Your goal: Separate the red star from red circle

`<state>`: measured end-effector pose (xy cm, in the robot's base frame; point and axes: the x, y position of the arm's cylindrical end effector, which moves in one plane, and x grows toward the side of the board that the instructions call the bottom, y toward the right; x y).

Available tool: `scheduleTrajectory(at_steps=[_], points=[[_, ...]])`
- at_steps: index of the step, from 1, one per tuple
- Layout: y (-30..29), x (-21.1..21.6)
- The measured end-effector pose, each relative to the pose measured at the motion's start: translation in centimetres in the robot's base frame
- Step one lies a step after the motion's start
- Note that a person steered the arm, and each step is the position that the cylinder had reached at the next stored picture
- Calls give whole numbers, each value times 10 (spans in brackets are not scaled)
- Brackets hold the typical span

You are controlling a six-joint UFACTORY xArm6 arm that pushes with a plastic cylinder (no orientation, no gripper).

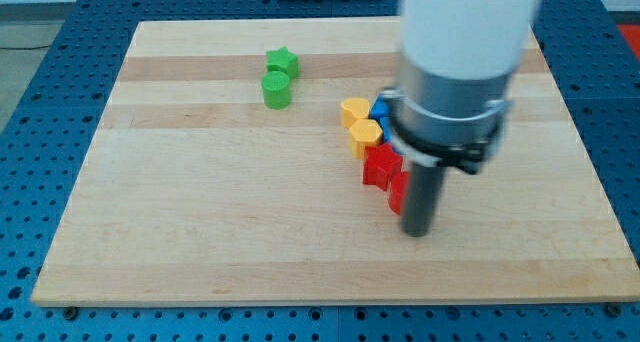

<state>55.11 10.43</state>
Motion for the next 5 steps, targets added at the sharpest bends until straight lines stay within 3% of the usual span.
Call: scheduleTrajectory(at_steps=[1,2,3,5], points=[[33,-4],[30,-45],[8,-65],[-80,-65]])
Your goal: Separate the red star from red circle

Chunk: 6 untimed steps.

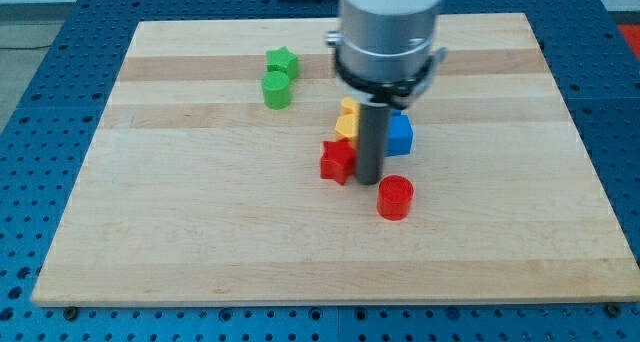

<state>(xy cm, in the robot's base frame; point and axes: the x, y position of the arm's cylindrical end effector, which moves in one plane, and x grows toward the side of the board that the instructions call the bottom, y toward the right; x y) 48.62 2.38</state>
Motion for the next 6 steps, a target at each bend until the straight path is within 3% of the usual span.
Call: scheduleTrajectory(at_steps=[4,6], points=[[-89,-46],[-89,-96]])
